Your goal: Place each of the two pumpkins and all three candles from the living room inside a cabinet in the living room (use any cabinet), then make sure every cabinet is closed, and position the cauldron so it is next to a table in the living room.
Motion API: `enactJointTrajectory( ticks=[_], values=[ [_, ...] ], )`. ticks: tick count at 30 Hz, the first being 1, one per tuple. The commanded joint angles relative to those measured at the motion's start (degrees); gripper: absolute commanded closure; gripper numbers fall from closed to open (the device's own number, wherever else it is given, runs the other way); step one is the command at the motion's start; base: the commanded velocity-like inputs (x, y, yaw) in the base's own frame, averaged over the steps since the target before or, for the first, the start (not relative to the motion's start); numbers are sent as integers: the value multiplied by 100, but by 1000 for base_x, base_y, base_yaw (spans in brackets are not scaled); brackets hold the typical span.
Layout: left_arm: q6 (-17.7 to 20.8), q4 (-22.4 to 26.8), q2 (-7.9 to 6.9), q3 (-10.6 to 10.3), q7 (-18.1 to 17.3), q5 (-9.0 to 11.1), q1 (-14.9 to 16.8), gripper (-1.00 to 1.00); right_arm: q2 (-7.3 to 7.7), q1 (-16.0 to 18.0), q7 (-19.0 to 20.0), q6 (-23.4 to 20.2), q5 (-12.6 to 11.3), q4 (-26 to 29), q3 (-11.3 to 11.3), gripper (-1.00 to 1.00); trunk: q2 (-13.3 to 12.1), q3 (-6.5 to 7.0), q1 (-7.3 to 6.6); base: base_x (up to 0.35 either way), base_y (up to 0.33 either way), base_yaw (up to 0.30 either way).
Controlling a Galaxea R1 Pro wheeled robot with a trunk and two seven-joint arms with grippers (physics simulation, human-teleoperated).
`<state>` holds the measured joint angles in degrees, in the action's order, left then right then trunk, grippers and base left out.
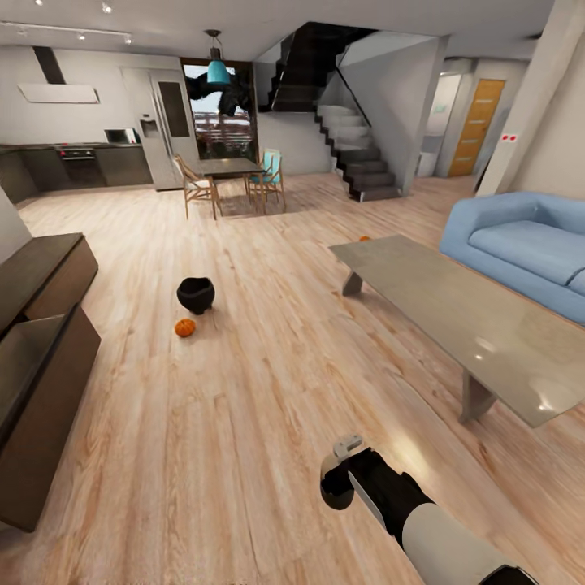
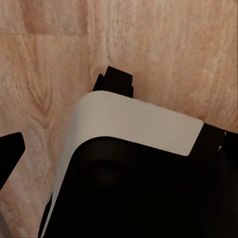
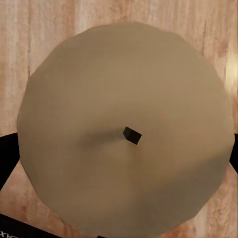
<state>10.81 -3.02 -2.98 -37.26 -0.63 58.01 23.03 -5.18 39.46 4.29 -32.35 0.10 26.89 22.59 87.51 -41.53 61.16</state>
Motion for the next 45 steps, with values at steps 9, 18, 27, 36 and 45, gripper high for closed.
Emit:
enactJointTrajectory(
  ticks=[9,18,27,36,45],
  values=[
    [0,2,-1,0,2,0,0,-100,0,1,2,0,-1,1,0,100,0,0,0,0,0,285],
    [0,3,-10,0,0,0,0,-100,0,1,2,0,-1,1,0,100,0,0,0,0,0,285],
    [0,1,-10,0,1,0,0,-100,0,1,2,0,-1,1,0,100,0,0,0,0,0,285],
    [0,1,-10,0,-2,0,0,-100,0,1,-7,-8,-1,1,0,100,0,0,0,0,0,265],
    [0,-2,-10,0,-32,-5,0,-100,0,1,2,0,-4,-59,0,100,0,0,0,192,0,27]
  ],
)
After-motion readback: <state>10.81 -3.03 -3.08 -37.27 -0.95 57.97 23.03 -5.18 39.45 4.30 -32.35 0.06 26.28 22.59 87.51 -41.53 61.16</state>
